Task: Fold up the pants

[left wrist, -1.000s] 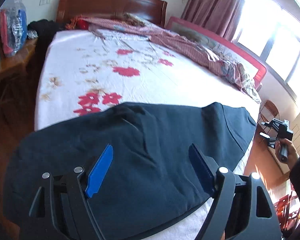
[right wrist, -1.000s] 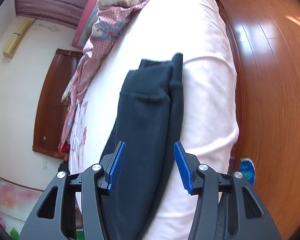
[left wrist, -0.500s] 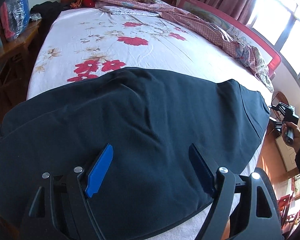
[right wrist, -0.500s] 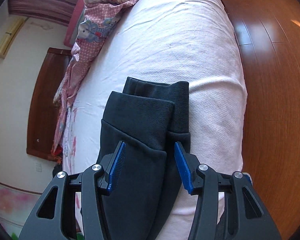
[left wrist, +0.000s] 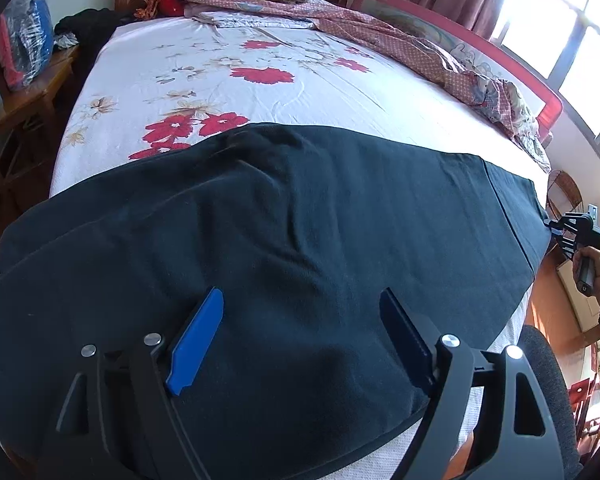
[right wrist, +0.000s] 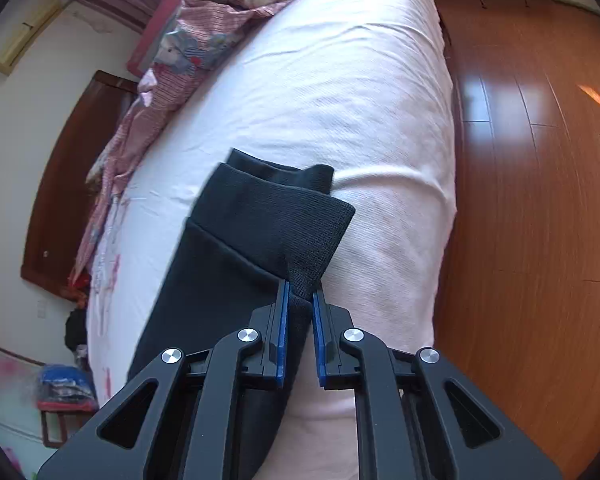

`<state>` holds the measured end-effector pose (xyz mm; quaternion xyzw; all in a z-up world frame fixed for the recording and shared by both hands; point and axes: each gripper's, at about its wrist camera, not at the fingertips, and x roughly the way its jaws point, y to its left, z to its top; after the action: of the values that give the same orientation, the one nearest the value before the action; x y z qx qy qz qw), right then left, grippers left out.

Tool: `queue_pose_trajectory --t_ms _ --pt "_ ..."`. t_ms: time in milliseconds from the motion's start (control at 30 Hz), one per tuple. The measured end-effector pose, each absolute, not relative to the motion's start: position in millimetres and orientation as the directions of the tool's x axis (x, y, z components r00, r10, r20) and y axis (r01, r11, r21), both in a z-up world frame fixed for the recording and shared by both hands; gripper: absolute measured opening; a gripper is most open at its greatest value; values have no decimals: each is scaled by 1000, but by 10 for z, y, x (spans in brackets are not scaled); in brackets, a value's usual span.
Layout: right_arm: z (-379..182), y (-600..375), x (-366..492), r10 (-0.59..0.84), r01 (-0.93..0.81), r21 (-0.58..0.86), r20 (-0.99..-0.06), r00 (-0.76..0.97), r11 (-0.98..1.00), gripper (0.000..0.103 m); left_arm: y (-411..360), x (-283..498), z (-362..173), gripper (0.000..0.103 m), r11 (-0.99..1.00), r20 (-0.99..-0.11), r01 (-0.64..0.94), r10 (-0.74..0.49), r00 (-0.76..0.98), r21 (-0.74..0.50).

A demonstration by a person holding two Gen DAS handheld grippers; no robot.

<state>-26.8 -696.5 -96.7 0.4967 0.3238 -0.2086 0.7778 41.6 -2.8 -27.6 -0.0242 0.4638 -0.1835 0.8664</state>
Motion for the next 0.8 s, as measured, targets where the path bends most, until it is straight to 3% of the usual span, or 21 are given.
queue_pose_trajectory --t_ms 100,167,233,333,400,533,633,733,800 --pt "-946 -7002 -378 2 618 711 -656 754 336 23 -36 415 -278 81 932 -796 302 -335 504 -201" --pt "-868 -7022 -483 -48 622 701 -649 759 348 41 -38 420 -283 81 934 -795 296 -331 509 -199" --pt "-841 -7055 -600 -78 605 719 -620 781 343 52 -55 425 -268 81 939 -799 285 -317 511 -190" --pt "-964 -7097 -489 1 591 726 -632 775 352 52 -107 452 -163 81 932 -776 272 -353 523 -240" --pt "-1030 -7083 -358 74 526 779 -580 811 341 52 -230 481 -60 81 930 -756 299 -351 553 -213" --pt "-922 -6965 -141 88 469 789 -541 836 395 54 -461 746 95 81 909 -722 373 -384 576 -185" --pt "-890 -6957 -70 83 504 755 -585 807 419 54 -463 1077 191 81 881 -700 421 -440 562 -215" --pt "-855 -6973 -20 102 517 736 -611 785 437 54 -453 1572 222 81 718 -708 611 -619 340 -335" --pt "-827 -6969 16 107 534 712 -640 761 455 54 -510 1836 229 80 651 -782 720 -569 255 -239"
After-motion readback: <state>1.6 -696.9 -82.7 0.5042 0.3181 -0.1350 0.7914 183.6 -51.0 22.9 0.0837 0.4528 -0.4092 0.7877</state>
